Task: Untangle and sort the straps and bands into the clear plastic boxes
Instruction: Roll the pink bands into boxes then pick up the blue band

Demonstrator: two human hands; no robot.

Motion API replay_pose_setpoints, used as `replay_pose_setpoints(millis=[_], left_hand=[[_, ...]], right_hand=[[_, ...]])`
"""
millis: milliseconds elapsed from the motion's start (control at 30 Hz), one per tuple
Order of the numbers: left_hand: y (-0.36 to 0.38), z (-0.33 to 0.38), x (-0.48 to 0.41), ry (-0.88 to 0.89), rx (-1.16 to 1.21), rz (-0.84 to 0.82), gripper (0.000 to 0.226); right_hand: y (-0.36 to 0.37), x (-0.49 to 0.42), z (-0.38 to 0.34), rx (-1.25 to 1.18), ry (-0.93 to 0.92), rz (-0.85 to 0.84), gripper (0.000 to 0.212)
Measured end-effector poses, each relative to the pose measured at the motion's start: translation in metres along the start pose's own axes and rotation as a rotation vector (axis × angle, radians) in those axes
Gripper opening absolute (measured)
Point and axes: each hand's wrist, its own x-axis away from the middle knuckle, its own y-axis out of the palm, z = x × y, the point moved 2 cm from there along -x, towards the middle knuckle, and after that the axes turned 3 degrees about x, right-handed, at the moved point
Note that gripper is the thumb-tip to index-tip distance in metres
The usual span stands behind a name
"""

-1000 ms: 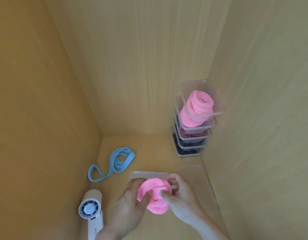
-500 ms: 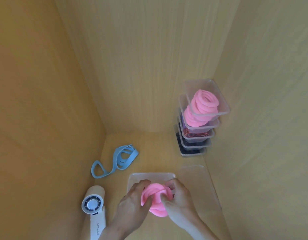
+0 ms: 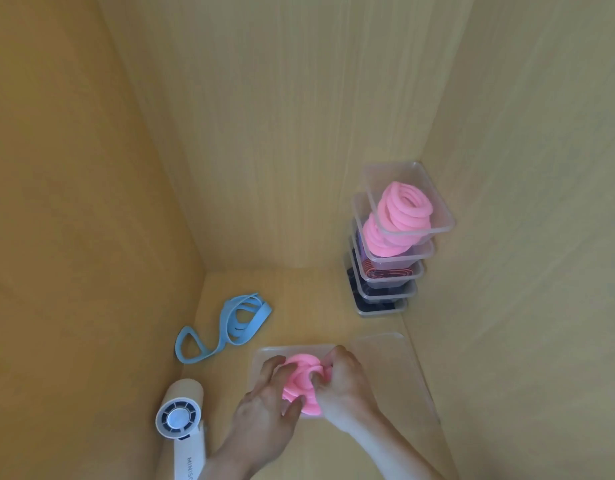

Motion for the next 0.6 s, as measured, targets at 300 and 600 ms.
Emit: replay_pose_setpoints(millis=[300,600], left_hand=[[0.002,0.003,-0.007,0.004,-0.075,-0.016,0.044],[-0.001,0.012,-0.017,-0.006,-0.211,-0.016,0.038]], right_hand=[[0.008,0.006,-0.006,0.161,-0.078,-0.037,0.03],[0.023,0.004,-0.014,0.485,-0.138,-0.098,0.065]])
